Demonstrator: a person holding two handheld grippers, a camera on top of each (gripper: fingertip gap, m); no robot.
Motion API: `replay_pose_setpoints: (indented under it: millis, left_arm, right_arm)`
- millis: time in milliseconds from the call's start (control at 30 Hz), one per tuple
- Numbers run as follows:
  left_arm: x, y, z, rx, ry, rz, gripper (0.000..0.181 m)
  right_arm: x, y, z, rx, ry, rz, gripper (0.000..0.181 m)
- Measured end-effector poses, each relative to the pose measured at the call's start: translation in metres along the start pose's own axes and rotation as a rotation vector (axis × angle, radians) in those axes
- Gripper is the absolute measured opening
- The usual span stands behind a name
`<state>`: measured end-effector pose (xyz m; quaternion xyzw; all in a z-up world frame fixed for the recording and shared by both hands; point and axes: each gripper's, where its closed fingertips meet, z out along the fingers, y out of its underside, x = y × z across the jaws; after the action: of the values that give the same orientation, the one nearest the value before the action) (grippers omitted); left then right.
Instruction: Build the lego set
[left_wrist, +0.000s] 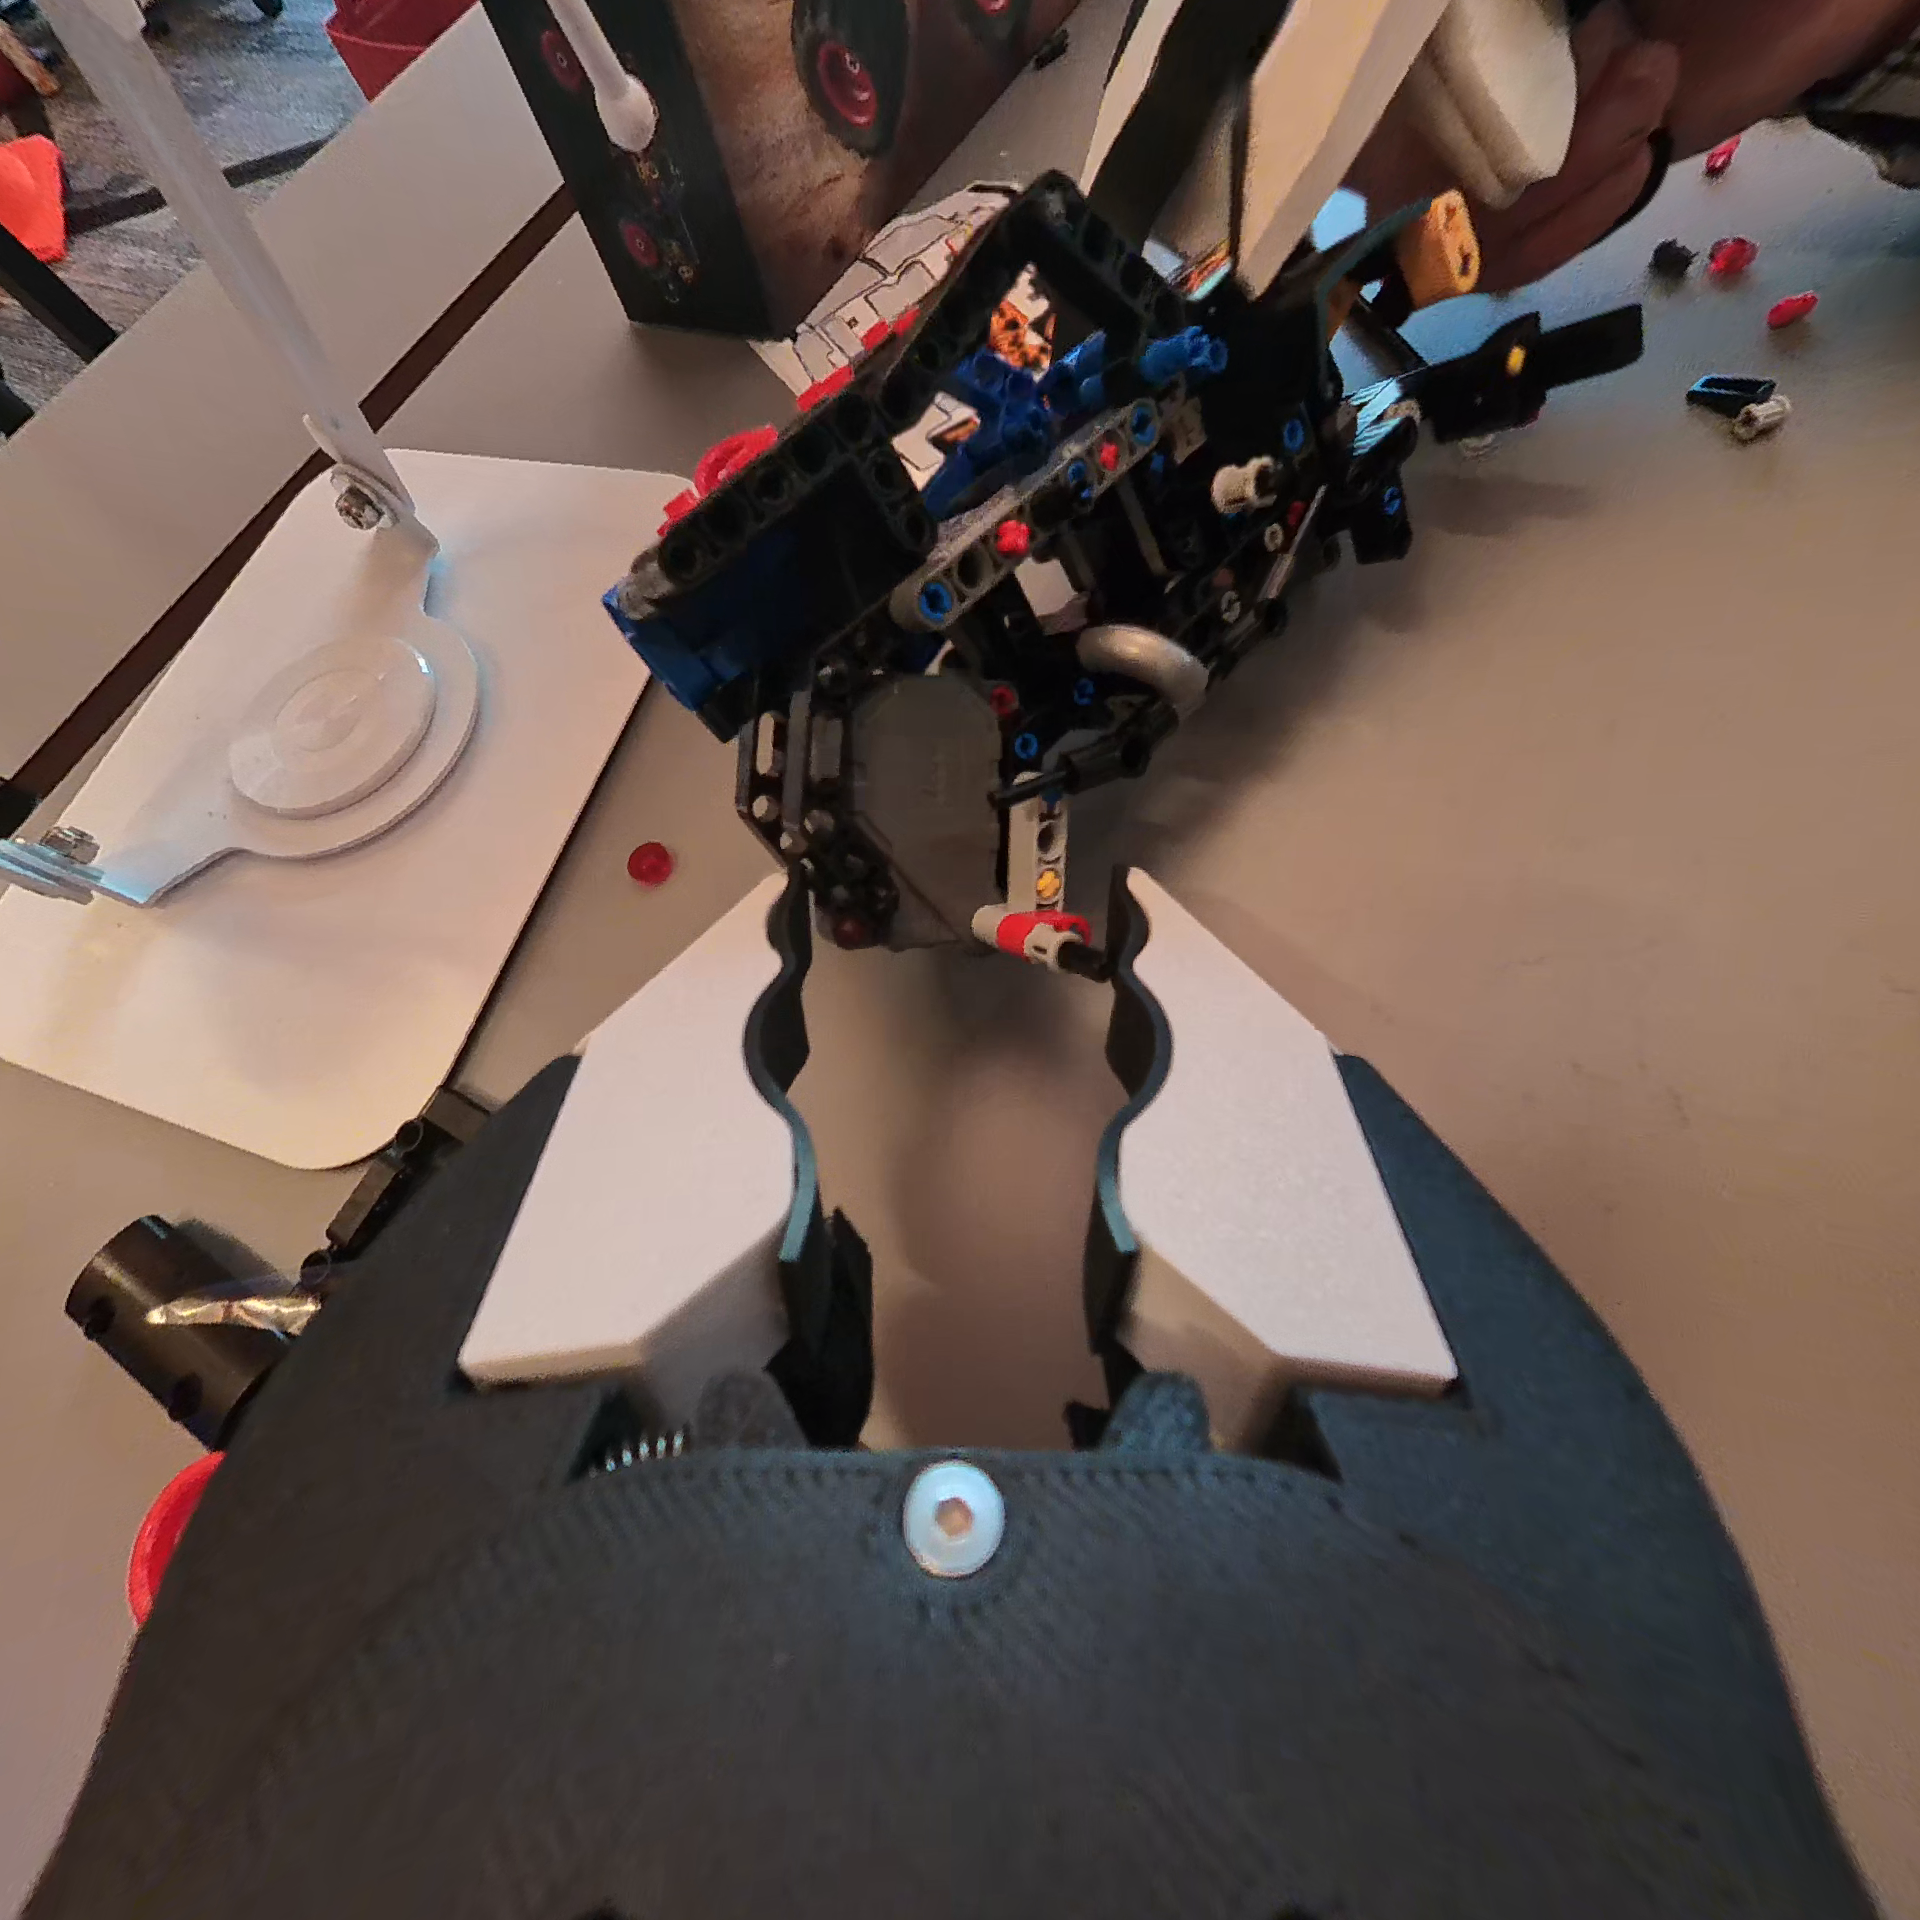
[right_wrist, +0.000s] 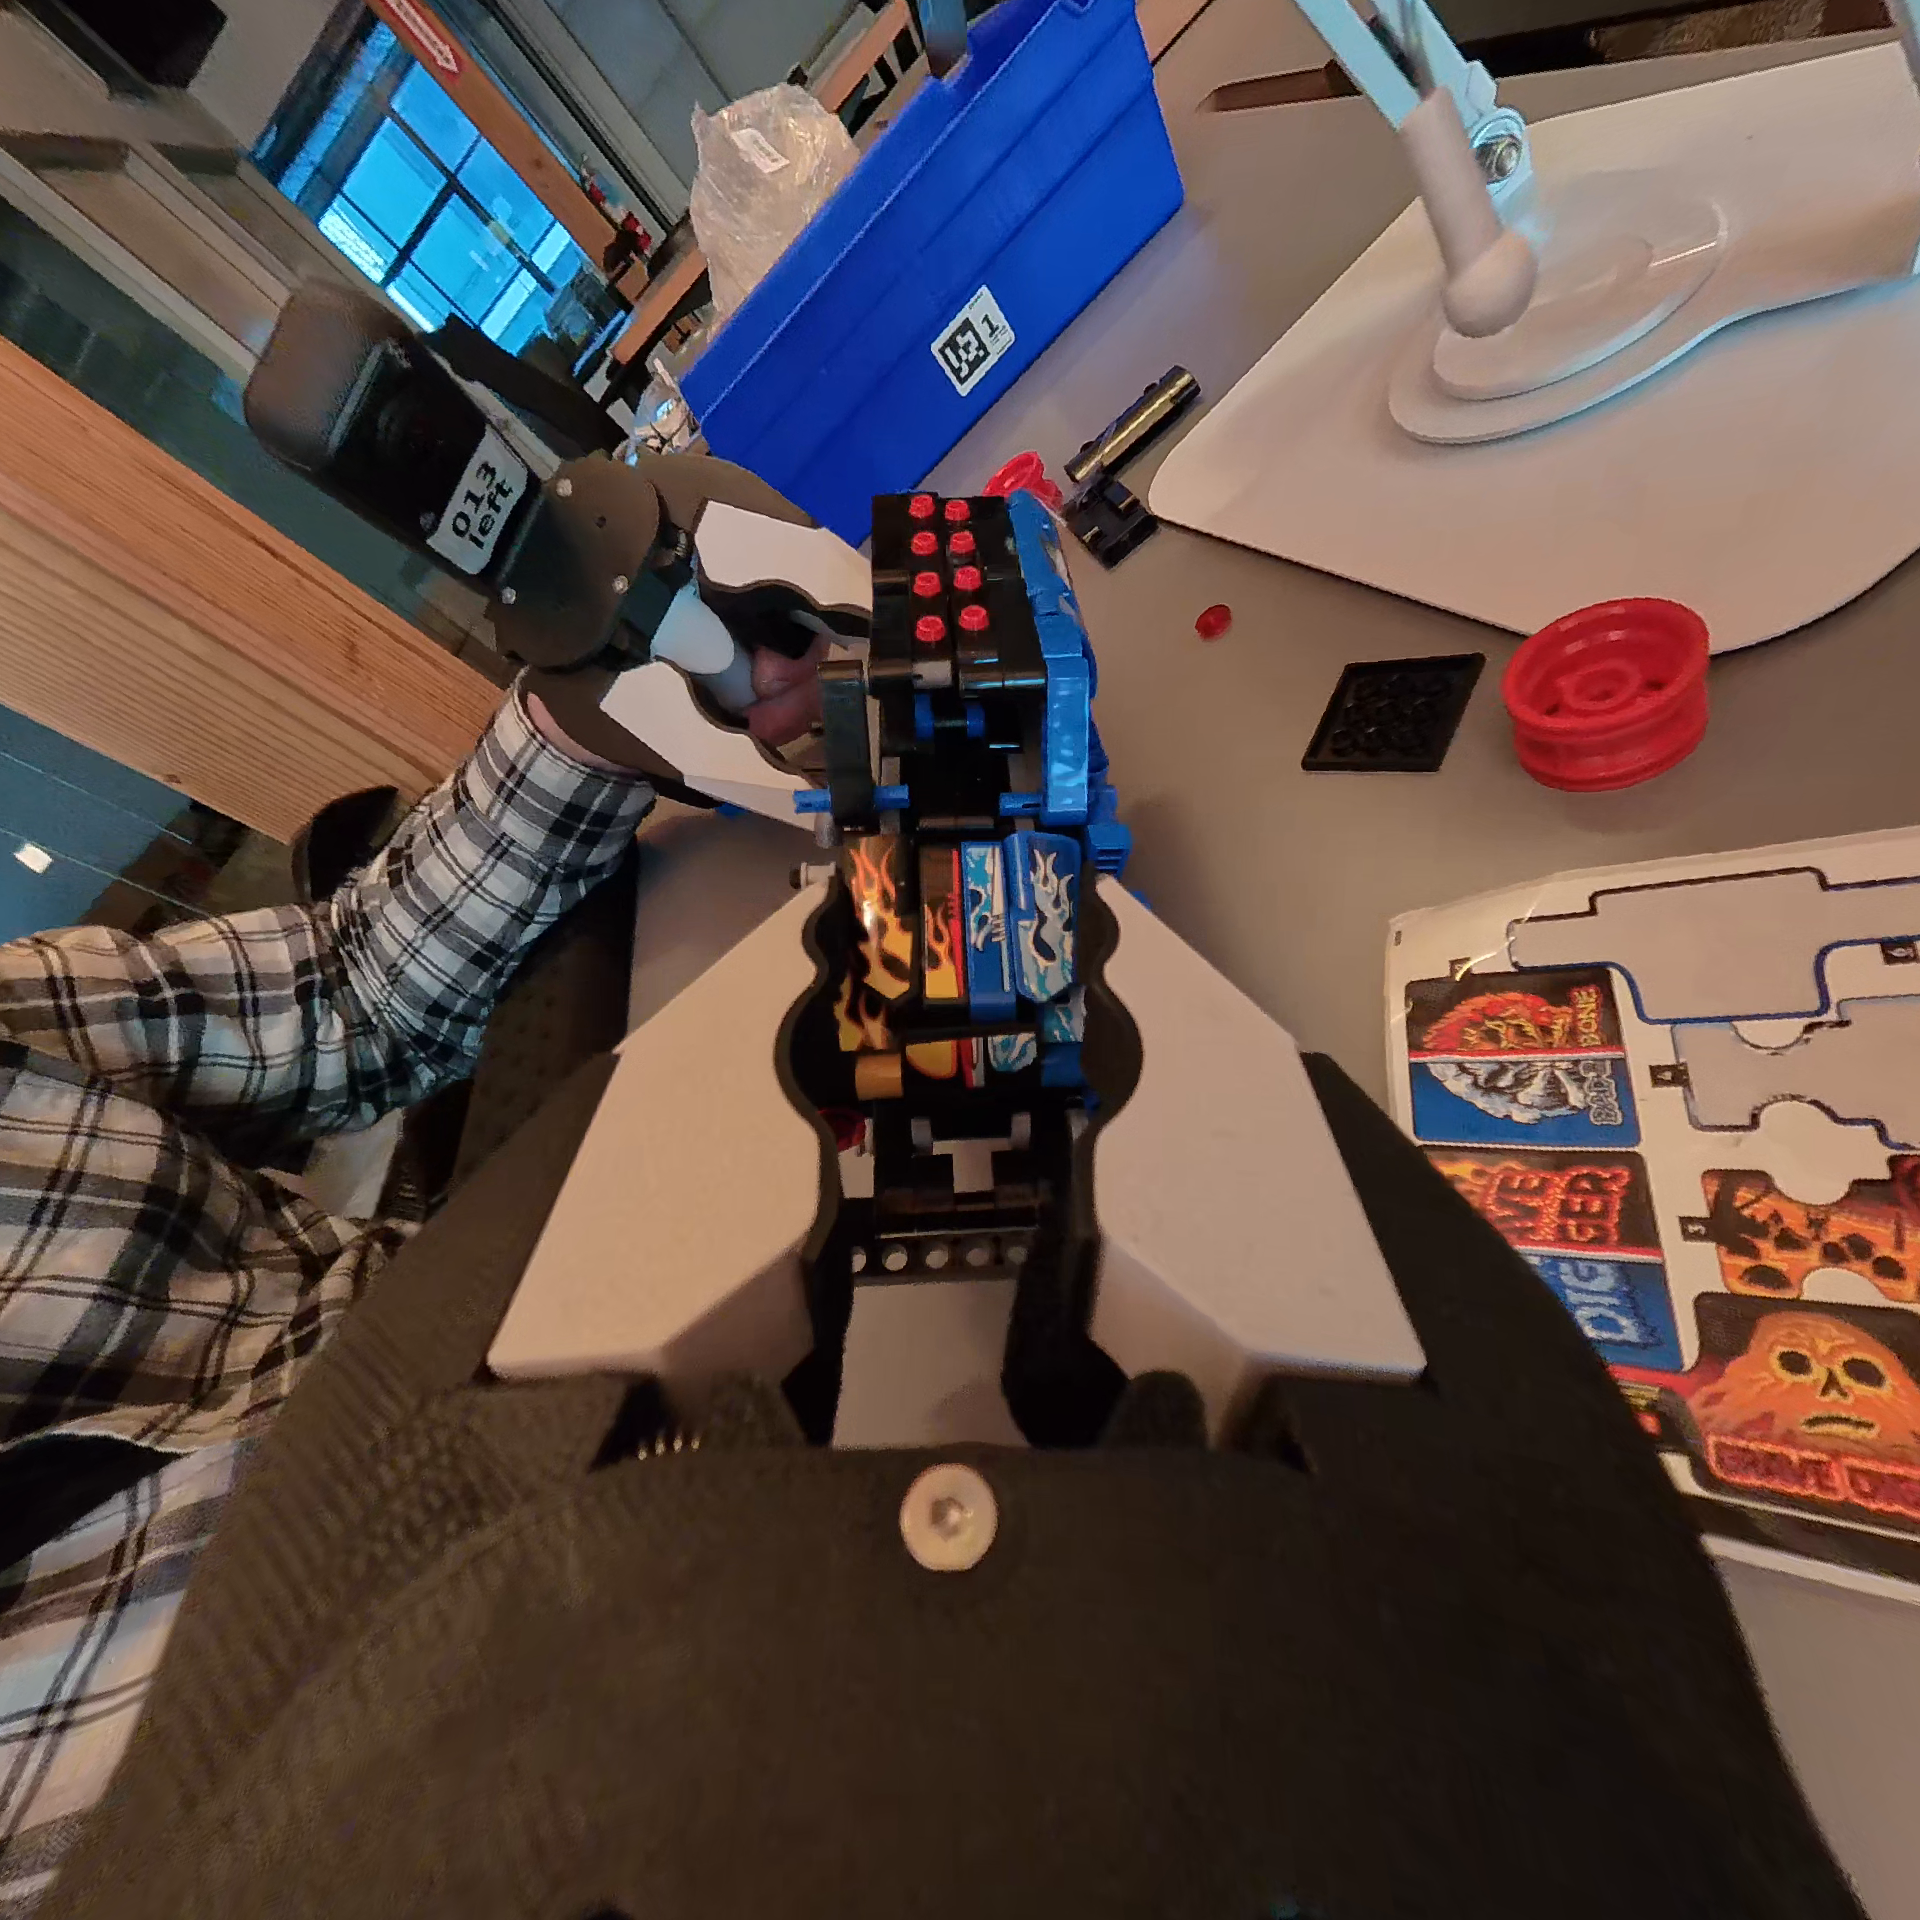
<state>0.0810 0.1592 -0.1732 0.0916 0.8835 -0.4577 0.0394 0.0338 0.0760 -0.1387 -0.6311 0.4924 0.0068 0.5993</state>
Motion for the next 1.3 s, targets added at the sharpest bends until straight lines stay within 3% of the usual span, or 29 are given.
replay_pose_setpoints:
  millis: [800,1300]
  left_arm:
    - [-0.0008,0.0080,0.0015,-0.030,0.008,-0.009,0.051]
    - [-0.0002,0.0022,0.0002,-0.001,0.014,-0.024,0.052]
  right_arm:
    - [-0.0093,0.0098,0.0070,-0.081,0.041,-0.171,0.043]
    - [-0.0027,0.0022,0.0018,0.005,-0.054,0.058,0.042]
